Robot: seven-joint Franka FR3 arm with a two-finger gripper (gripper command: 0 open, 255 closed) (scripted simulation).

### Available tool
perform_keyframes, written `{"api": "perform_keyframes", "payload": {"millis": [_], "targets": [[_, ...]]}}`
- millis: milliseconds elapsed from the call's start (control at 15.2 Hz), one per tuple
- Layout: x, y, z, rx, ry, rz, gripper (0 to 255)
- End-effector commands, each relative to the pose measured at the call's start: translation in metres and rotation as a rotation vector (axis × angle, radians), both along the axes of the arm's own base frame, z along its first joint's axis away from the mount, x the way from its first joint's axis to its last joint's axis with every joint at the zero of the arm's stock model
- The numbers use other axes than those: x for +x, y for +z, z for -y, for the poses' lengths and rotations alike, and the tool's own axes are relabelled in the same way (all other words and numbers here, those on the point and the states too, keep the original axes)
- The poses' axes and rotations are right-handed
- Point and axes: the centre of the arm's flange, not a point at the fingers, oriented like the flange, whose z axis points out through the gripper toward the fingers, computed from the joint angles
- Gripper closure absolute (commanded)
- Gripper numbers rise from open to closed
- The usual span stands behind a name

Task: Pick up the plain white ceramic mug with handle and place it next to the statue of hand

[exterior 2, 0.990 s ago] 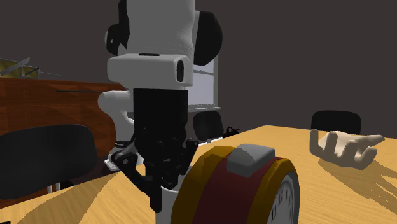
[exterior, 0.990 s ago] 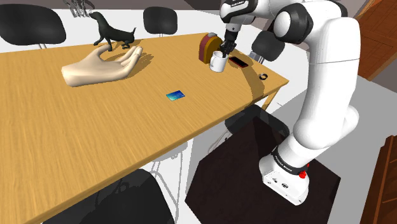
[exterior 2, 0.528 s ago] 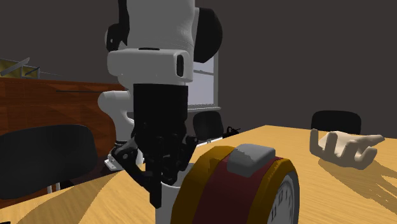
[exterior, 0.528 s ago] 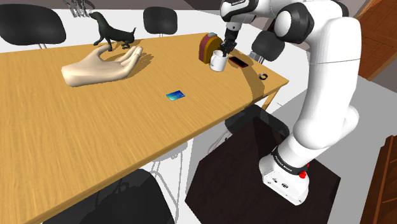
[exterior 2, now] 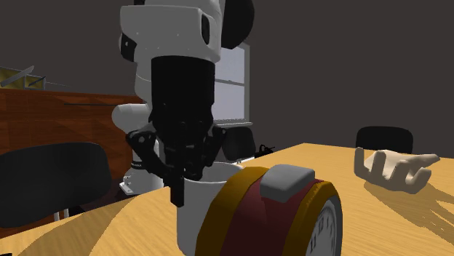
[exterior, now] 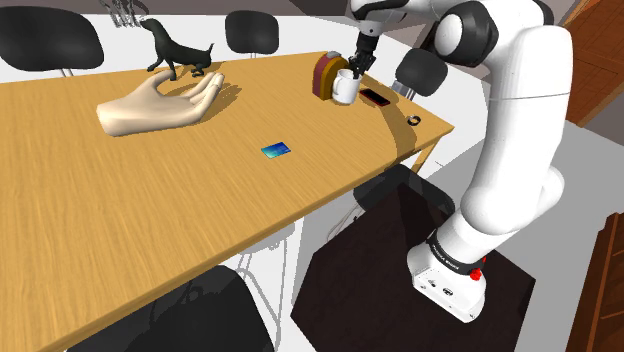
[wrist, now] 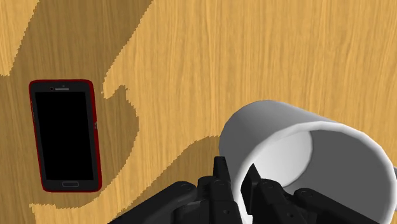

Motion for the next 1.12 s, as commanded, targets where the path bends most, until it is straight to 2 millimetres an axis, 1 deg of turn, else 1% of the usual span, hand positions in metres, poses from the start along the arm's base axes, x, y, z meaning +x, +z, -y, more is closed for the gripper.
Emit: {"api": "perform_keyframes", "payload": {"millis": [0, 1056], "targets": [[0.000, 0.011, 0.000, 0.000, 0.000, 0.000, 255], [0.000, 0.095, 0.000, 0.000, 0.000, 0.000, 255]]}}
